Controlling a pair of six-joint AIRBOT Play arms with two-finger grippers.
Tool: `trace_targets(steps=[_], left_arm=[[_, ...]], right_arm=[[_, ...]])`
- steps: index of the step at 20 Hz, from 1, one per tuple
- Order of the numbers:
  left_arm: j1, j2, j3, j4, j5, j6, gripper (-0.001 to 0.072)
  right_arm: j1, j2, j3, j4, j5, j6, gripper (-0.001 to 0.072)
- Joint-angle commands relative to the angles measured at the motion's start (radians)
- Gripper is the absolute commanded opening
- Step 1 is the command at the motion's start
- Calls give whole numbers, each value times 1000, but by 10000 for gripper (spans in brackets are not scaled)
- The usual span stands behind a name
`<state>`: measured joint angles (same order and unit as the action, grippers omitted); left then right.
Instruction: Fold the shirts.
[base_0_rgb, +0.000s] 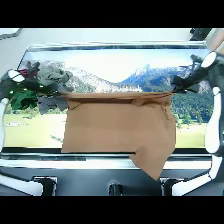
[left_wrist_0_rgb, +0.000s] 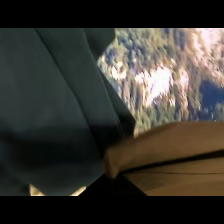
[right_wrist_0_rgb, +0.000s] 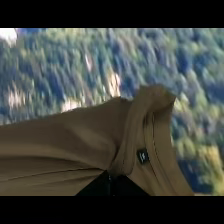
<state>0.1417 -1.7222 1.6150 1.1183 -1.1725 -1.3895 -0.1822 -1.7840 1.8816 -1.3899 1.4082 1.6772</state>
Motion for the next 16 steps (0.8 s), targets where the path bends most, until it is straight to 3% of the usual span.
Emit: trace_targets(steps=[1, 5, 7, 11, 14, 16], left_arm=[[-21, -196, 169, -45, 18, 3, 29], [-34, -209, 287, -46, -3, 2, 29], [-37, -205, 310, -45, -111, 3, 28], [-39, -201, 310, -34, -417, 21, 28], [-39, -201, 309, 9, -580, -13, 28], [-40, -201, 300, 12, -650, -36, 28]], right_arm=[[-1, -94, -6, 43, -278, 13, 35], [-2, -70, 35, 13, -288, -7, 35], [-1, -26, 36, -27, -149, -47, 36], [-1, 28, 35, -151, 216, -31, 36], [-2, 29, -5, -149, 371, -31, 36], [-1, 29, -79, -149, 387, -31, 35]])
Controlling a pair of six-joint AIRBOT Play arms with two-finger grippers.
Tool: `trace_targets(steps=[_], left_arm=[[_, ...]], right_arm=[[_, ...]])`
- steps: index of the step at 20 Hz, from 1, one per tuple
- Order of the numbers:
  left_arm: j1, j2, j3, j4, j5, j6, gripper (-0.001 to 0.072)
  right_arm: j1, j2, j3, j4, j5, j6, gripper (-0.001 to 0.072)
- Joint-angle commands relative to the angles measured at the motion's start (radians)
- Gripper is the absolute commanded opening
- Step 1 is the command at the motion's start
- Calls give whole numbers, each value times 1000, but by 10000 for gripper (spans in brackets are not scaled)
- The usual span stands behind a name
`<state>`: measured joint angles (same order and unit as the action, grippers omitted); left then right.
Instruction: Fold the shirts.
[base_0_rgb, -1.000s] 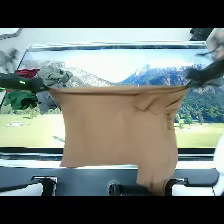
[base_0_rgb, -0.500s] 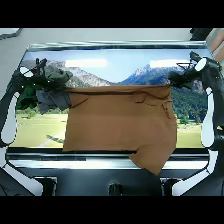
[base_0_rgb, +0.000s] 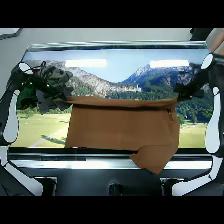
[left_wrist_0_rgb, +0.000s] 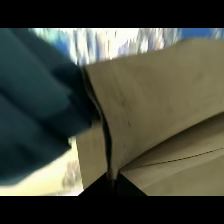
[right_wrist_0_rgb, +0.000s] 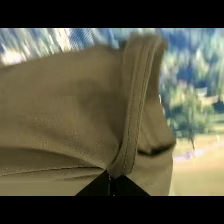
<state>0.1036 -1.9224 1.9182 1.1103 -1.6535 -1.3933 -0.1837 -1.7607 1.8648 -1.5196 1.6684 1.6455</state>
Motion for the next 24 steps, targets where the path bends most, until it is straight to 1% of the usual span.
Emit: trace_targets(steps=[1, 4, 7, 10, 11, 13, 16, 17, 18, 19, 20, 21, 24], left_arm=[[-6, 0, -15, 21, -193, -33, 28], [-32, 1, -84, 19, -192, -100, 28], [-60, 0, -159, 23, -190, -127, 28], [-61, -1, -227, 63, -187, -136, 28], [-61, -1, -244, 70, -180, -125, 28], [-61, -1, -250, 69, -154, -125, 28], [-61, -1, -250, 69, -152, -125, 29], [-61, -1, -250, 68, -152, -119, 53], [-61, -1, -249, 68, -154, -109, 229], [-58, 4, -249, 68, -162, -109, 392], [-53, 16, -249, 69, -164, -106, 396], [-44, 38, -249, 69, -162, -103, 396], [5, 133, -275, 70, -150, -95, 397]], right_arm=[[0, 6, -112, -15, 109, 0, 35], [0, 6, -229, 20, 69, -11, 35], [0, 5, -239, 12, 57, -13, 35], [0, 5, -239, -3, 39, -14, 36], [0, 5, -239, -1, 33, -13, 36], [0, 3, -240, -13, 35, -11, 36], [0, 3, -240, -39, 30, -6, 37], [0, 3, -240, -35, 18, -1, 40], [0, 4, -239, -20, 8, 0, 175], [0, 7, -238, -2, 8, -14, 338], [-6, 20, -238, 15, 11, -17, 350], [-20, 41, -238, 33, 21, -22, 380], [-105, 104, -242, 45, 108, -26, 405]])
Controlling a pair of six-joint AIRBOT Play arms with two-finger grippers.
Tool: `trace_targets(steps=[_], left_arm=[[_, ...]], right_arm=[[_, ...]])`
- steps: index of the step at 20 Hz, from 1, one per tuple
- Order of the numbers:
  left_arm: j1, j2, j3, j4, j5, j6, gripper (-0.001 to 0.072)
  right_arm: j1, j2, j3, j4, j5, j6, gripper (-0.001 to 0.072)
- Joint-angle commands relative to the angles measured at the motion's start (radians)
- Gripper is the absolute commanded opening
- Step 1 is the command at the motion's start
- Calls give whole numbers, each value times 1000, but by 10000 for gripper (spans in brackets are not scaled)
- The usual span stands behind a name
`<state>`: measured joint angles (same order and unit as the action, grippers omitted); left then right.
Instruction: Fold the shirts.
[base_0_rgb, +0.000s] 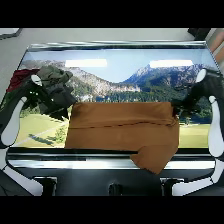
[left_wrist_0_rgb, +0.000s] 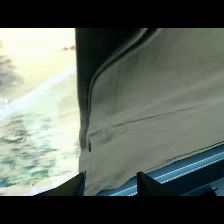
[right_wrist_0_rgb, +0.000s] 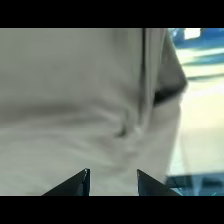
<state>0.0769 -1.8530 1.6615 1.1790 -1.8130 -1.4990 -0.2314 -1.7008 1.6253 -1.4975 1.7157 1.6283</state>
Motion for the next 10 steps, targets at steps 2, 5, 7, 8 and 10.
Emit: trace_targets(steps=[2, 5, 7, 8, 10], left_arm=[[64, 184, -188, 2, 108, 45, 397], [115, 369, -620, 0, 310, 118, 396], [149, 433, -815, -35, 379, 191, 396], [162, 454, -880, -62, 410, 218, 396], [166, 472, -951, -79, 470, 229, 396]], right_arm=[[-144, 109, -62, 22, 57, -5, 406], [-262, 225, -247, 39, -18, -14, 406], [-303, 282, -355, 50, -67, -37, 406], [-308, 297, -387, 51, -74, -39, 407], [-307, 304, -405, 63, -73, -40, 407]])
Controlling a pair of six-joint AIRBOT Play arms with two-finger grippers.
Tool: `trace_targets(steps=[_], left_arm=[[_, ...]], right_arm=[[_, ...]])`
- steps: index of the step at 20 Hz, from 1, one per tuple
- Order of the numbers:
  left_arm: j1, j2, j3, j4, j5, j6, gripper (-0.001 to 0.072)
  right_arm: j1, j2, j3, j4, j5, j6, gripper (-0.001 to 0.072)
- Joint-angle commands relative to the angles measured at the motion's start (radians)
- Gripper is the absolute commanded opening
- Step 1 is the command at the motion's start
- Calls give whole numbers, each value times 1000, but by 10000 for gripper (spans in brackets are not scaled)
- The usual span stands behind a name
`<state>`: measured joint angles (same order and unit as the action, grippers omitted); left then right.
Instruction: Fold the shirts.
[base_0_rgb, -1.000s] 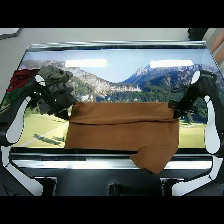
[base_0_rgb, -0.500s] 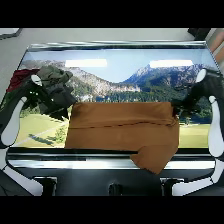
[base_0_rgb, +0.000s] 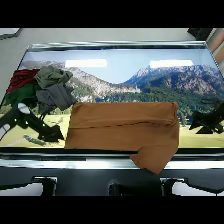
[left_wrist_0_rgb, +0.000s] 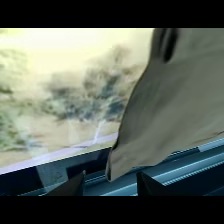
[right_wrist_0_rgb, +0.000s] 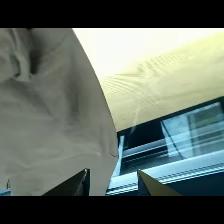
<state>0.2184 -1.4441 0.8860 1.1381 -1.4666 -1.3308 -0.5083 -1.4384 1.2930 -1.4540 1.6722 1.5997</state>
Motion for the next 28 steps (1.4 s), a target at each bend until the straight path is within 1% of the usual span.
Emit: trace_targets(steps=[1, 3, 4, 5, 7, 8, 9, 10, 14, 16, 19, 21, 23, 24, 25, 27, 28], left_arm=[[23, 62, -187, -44, 147, 60, 395], [23, 62, -189, -101, 208, 61, 376], [23, 62, -189, -142, 232, 68, 346], [22, 61, -189, -175, 243, 68, 298], [2, 59, -190, -218, 246, 68, 296], [-19, 58, -190, -220, 246, 68, 291], [-37, 59, -189, -219, 245, 68, 143], [-48, 59, -189, -219, 246, 67, 30], [-49, 59, -189, -219, 245, 76, 30], [-50, 60, -189, -219, 240, 76, 30], [-50, 67, -189, -219, 234, 80, 30], [-50, 69, -189, -219, 234, 87, 30], [-50, 71, -189, -219, 234, 87, 30], [-50, 71, -189, -219, 235, 89, 30], [-50, 71, -189, -219, 237, 101, 30], [-48, 71, -185, -219, 235, 103, 29], [-47, 72, -169, -220, 219, 121, 28]], right_arm=[[-31, 42, -73, 27, -29, -11, 407], [-31, 43, -73, 29, -21, -16, 407], [-31, 43, -75, 29, -17, -16, 407], [-31, 47, -88, 29, -15, -18, 407], [-31, 66, -159, 28, -26, -38, 408], [-31, 81, -213, 29, -40, -48, 421], [-31, 100, -277, 29, -58, -66, 437], [-31, 119, -334, 29, -78, -84, 438], [-31, 169, -528, 63, -183, -167, 438], [-31, 169, -597, 118, -230, -202, 437], [-31, 169, -668, 220, -290, -251, 436], [-30, 169, -695, 246, -335, -250, 428], [-30, 169, -710, 269, -361, -246, 360], [-30, 169, -713, 271, -362, -241, 224], [-31, 169, -711, 274, -349, -241, 31], [-31, 172, -688, 275, -304, -259, 36], [-31, 182, -665, 290, -284, -259, 36]])
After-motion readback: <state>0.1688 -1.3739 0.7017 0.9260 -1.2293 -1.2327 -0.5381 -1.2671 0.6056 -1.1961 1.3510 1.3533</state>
